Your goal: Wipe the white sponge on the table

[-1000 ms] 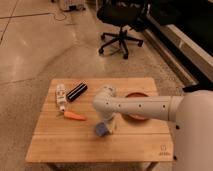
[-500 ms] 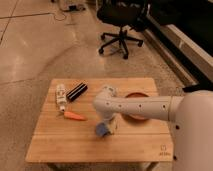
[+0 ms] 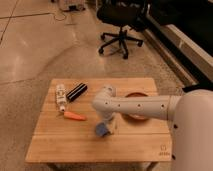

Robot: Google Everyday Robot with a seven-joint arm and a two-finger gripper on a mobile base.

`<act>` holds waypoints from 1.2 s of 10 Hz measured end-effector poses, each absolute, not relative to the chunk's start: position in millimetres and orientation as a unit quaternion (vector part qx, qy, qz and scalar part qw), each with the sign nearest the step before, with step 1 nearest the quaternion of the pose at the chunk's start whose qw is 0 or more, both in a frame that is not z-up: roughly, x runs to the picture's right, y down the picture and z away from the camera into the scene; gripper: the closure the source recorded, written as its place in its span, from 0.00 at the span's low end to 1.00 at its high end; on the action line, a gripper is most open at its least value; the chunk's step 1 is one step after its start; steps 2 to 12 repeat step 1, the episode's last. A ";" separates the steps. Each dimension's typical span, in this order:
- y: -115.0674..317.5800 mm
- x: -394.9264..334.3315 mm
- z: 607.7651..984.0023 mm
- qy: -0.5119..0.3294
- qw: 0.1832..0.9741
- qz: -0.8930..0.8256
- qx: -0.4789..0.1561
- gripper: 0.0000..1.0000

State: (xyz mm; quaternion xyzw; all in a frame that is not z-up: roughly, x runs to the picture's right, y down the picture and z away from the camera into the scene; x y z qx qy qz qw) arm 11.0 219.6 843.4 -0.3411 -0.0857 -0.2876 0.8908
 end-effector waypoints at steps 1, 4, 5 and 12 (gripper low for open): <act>219.5 12.2 843.8 -0.086 0.891 -0.288 -0.341 1.00; 219.5 12.2 843.8 -0.086 0.891 -0.288 -0.341 1.00; 219.5 12.2 843.8 -0.086 0.891 -0.288 -0.341 1.00; 219.5 12.2 843.8 -0.086 0.891 -0.288 -0.341 1.00</act>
